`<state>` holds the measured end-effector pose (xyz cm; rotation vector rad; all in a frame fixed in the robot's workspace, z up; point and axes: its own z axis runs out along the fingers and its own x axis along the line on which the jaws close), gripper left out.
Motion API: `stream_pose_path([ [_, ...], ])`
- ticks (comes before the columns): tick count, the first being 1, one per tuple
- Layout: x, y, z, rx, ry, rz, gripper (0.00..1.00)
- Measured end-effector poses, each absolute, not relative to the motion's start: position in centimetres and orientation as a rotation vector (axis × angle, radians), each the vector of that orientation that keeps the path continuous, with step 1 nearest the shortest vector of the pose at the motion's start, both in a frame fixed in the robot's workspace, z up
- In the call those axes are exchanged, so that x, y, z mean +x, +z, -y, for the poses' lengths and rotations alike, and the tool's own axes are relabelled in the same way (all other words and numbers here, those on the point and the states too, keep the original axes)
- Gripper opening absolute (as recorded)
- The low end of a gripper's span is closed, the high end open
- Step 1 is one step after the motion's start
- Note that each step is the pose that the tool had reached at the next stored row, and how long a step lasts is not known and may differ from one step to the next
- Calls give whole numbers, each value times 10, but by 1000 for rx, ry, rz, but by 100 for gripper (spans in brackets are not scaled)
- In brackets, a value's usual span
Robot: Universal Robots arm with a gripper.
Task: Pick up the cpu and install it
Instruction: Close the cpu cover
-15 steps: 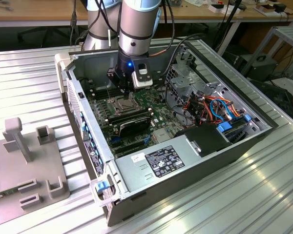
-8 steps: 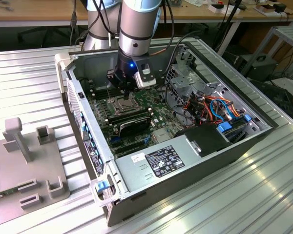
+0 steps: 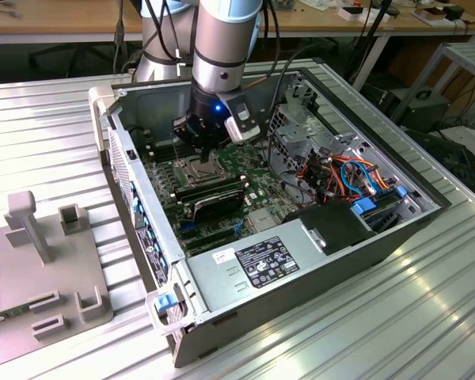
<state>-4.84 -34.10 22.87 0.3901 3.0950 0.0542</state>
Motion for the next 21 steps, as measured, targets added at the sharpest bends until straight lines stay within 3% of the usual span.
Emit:
stream_pose_path([
  [9, -49, 226, 341, 35, 50, -3123, 11],
  [21, -55, 223, 341, -48, 46, -3124, 11],
])
